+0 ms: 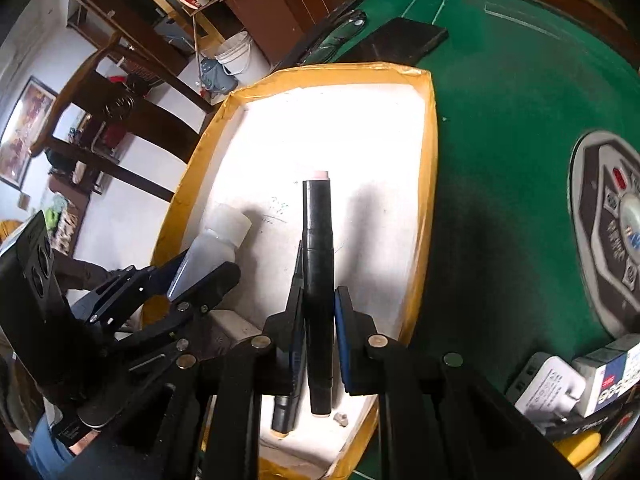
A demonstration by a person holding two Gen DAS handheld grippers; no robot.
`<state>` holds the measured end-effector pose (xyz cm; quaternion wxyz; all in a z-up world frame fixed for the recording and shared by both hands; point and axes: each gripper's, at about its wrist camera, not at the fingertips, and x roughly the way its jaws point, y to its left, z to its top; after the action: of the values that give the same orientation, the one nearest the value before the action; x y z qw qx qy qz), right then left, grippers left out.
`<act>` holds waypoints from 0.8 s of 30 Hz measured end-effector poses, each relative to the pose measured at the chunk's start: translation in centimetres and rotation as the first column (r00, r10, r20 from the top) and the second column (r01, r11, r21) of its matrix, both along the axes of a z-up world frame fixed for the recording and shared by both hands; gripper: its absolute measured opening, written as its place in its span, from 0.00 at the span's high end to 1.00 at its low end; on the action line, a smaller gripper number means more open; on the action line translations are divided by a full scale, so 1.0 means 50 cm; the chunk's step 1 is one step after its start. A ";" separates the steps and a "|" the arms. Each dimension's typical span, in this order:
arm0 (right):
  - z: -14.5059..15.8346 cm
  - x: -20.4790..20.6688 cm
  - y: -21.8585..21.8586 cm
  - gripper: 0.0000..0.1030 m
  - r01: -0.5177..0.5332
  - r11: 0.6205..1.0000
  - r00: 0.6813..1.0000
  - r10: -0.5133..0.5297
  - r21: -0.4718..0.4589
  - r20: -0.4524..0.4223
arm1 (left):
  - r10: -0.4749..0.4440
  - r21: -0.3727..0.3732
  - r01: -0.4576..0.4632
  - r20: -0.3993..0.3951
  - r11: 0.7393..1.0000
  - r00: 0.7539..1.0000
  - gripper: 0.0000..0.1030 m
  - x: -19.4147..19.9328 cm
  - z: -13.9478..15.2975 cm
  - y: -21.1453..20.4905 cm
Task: Organize rigid objects
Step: 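Carry the bottle and marker to the white tray and open both grippers there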
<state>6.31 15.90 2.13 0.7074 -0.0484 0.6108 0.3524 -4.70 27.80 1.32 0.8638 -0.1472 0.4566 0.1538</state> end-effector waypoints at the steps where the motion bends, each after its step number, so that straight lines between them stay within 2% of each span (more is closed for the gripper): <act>1: 0.004 0.000 0.000 0.76 -0.005 1.000 1.000 0.005 0.004 0.007 | -0.002 0.000 0.002 0.000 1.000 1.000 0.64 0.001 0.001 0.000; 2: 0.007 0.000 -0.001 0.70 -0.008 1.000 1.000 0.008 0.005 0.017 | -0.003 0.000 0.003 0.005 1.000 1.000 0.63 0.000 0.002 -0.001; 3: 0.010 0.000 0.002 0.68 -0.014 1.000 1.000 0.014 0.004 0.026 | -0.003 -0.002 0.003 0.008 1.000 1.000 0.61 0.001 0.003 -0.001; 7: 0.021 0.001 -0.001 0.66 -0.022 1.000 0.999 0.021 0.019 0.034 | 0.004 -0.024 -0.004 0.029 1.000 1.000 0.47 -0.003 0.014 -0.002; 16: 0.062 -0.011 -0.074 0.66 0.032 0.995 0.999 -0.036 0.097 0.038 | -0.045 -0.023 0.047 0.088 0.999 0.995 0.46 0.000 0.076 -0.055; 24: 0.079 -0.004 -0.233 0.66 0.165 0.976 0.986 -0.168 0.141 0.014 | -0.183 -0.025 0.187 0.114 0.982 0.976 0.46 0.037 0.118 -0.156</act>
<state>6.09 4.23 6.09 0.7440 0.0478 0.5773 0.3330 -2.85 19.99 7.20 0.8957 -0.1280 0.4221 0.0562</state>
